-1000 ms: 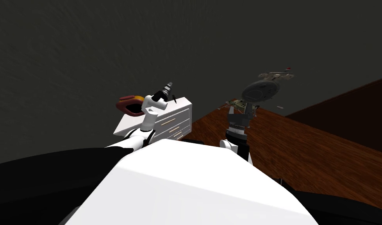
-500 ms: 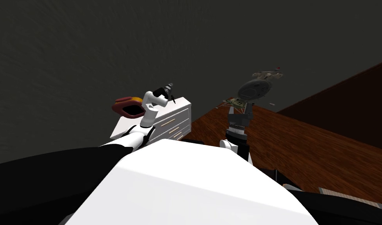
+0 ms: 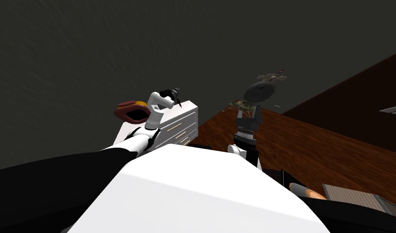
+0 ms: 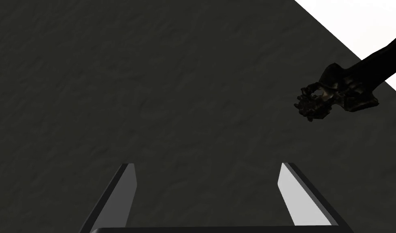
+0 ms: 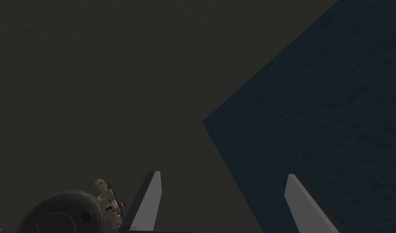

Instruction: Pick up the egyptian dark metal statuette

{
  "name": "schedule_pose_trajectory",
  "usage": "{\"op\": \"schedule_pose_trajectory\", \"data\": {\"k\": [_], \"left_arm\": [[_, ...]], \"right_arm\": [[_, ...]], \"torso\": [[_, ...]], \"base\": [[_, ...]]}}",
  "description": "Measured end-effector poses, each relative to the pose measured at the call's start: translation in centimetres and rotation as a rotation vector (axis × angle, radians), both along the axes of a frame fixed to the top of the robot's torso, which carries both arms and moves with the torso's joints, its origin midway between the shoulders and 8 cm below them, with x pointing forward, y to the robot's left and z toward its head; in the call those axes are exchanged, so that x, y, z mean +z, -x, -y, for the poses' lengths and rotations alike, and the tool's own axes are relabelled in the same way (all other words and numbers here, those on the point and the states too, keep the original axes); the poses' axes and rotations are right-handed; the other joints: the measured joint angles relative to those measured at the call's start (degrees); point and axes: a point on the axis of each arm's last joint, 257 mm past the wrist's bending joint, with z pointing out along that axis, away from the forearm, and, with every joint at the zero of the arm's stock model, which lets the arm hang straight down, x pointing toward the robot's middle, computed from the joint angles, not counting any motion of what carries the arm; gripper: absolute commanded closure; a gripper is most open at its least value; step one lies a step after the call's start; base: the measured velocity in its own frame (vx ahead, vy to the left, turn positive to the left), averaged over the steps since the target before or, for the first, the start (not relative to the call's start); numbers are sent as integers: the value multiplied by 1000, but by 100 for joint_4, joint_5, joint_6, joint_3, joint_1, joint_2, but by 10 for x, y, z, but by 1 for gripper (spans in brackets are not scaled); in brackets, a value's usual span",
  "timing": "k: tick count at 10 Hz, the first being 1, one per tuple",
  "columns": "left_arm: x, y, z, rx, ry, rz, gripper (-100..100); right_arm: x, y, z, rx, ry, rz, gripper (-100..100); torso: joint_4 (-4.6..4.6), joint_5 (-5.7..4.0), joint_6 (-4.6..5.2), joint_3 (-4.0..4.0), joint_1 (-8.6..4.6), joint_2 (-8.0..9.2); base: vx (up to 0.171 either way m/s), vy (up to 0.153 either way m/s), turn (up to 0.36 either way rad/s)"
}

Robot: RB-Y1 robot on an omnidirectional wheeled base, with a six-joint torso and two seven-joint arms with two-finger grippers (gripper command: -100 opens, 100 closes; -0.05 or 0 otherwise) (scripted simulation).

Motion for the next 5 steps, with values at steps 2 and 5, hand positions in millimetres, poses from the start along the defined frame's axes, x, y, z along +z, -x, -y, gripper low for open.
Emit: {"op": "schedule_pose_trajectory", "data": {"k": [2, 5], "left_arm": [[-8, -1, -4, 19, -1, -51, -100], [-22, -3, -12, 51, -4, -130, -100]], "right_arm": [[0, 0, 0, 0, 0, 0, 0], [0, 0, 0, 0, 0, 0, 0]], "torso": [[0, 2, -1, 1, 7, 0], [-1, 1, -4, -2, 0, -4]], "base": [[-22, 56, -92], [-19, 40, -100]]}}
